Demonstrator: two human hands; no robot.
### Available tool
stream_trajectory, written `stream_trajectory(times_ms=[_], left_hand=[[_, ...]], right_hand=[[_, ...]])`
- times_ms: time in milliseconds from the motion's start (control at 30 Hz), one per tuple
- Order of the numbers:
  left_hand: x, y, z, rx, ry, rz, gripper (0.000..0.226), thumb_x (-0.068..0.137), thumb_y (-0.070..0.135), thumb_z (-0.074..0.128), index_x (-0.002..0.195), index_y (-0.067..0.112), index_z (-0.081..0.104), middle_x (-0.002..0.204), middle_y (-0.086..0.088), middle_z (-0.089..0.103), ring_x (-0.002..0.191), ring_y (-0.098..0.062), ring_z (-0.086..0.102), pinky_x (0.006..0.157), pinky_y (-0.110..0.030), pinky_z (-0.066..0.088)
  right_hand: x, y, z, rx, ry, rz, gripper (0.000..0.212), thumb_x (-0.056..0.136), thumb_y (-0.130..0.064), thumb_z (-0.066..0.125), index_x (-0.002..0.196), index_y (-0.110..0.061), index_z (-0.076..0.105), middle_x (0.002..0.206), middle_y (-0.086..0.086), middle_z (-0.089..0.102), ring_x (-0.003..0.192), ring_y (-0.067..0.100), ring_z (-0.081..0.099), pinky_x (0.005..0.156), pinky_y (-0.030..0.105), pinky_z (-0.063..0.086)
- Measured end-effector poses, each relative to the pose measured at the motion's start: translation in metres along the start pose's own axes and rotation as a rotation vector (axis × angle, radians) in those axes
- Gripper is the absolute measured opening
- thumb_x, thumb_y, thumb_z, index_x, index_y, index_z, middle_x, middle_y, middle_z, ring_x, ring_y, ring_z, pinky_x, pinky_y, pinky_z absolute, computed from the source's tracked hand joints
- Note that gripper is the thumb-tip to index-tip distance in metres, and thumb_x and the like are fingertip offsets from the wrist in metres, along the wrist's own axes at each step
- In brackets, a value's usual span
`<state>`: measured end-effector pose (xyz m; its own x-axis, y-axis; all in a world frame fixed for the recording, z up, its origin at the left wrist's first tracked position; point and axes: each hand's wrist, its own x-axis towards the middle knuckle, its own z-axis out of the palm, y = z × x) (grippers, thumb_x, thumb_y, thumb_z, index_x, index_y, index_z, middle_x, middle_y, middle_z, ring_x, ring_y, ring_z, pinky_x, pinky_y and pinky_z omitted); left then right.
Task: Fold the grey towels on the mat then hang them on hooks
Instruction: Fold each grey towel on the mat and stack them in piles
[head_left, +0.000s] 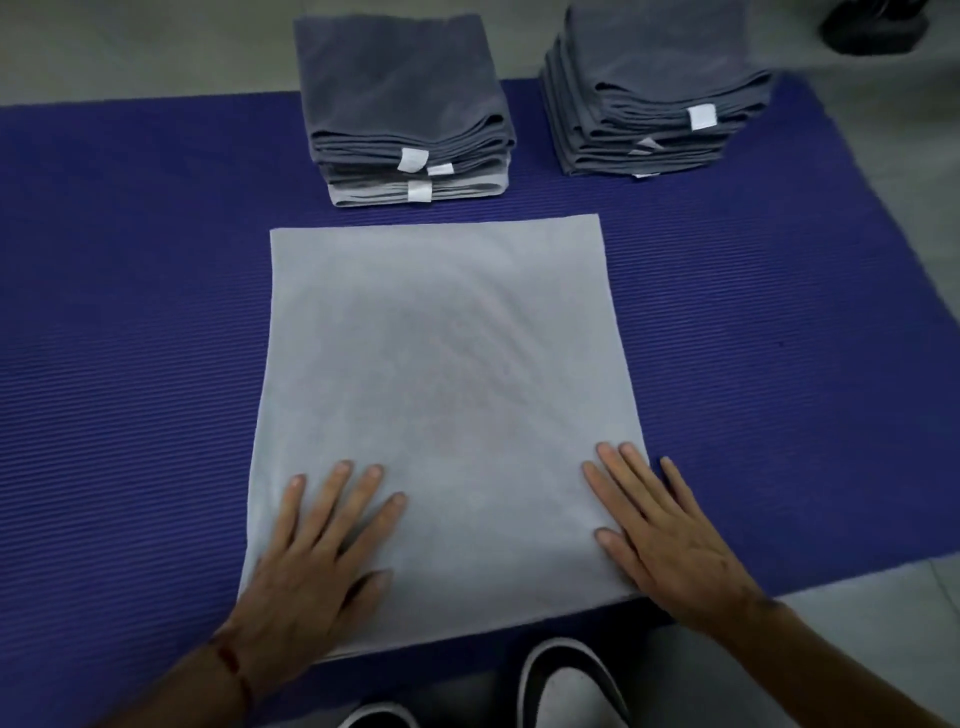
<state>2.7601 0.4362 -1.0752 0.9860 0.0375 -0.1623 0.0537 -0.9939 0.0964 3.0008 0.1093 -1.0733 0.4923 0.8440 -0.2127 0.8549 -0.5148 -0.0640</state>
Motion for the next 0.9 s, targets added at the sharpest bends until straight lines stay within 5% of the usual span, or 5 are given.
stream_trajectory(times_ms=[167,367,567,733,900], left_hand=[[-0.017,-0.004,-0.009,0.091,-0.059,0.187,0.086,0.084,0.06,0.058,0.158,0.029,0.027,0.168,-0.007,0.017,0.152,-0.042,0.018,0.109,-0.075,0.024],[-0.053,-0.03,-0.003,0.196,-0.052,0.399,0.076,0.089,0.058,0.056,0.155,0.025,0.037,0.166,-0.003,0.024,0.15,-0.035,0.028,0.109,-0.067,0.033],[-0.085,-0.047,0.007,0.293,-0.029,0.461,0.057,0.093,0.02,0.04,0.149,0.007,0.044,0.16,-0.013,0.035,0.141,-0.035,0.044,0.112,-0.062,0.036],[-0.088,-0.056,-0.01,-0.164,0.094,0.063,0.041,0.1,0.035,0.041,0.126,0.017,0.068,0.15,0.008,0.048,0.128,-0.022,0.055,0.117,-0.025,0.025],[-0.059,-0.049,-0.059,-0.697,0.307,-0.492,0.02,0.097,0.047,0.059,0.11,0.036,0.07,0.104,0.025,0.072,0.092,0.014,0.063,0.083,-0.008,0.047]], right_hand=[[-0.035,0.035,-0.01,-0.025,-0.056,-0.195,0.07,0.106,-0.055,0.038,0.163,-0.023,0.014,0.171,-0.002,0.008,0.157,0.018,0.009,0.122,0.044,0.019],[-0.054,0.06,-0.021,-0.107,0.026,-0.36,0.062,0.093,-0.048,0.059,0.146,-0.018,0.054,0.16,0.004,0.04,0.145,0.022,0.041,0.12,0.043,0.027],[-0.043,0.044,-0.013,-0.149,0.142,-0.447,0.046,0.092,-0.035,0.053,0.131,-0.014,0.065,0.138,0.009,0.062,0.127,0.026,0.058,0.113,0.045,0.035],[-0.032,0.041,-0.005,0.094,0.146,-0.193,0.048,0.086,-0.034,0.066,0.13,-0.017,0.06,0.146,0.004,0.051,0.132,0.024,0.049,0.11,0.044,0.043],[-0.006,0.034,-0.039,0.676,0.16,0.092,0.039,0.103,-0.051,0.043,0.127,-0.027,0.064,0.132,-0.014,0.062,0.126,0.004,0.055,0.106,0.016,0.04]])
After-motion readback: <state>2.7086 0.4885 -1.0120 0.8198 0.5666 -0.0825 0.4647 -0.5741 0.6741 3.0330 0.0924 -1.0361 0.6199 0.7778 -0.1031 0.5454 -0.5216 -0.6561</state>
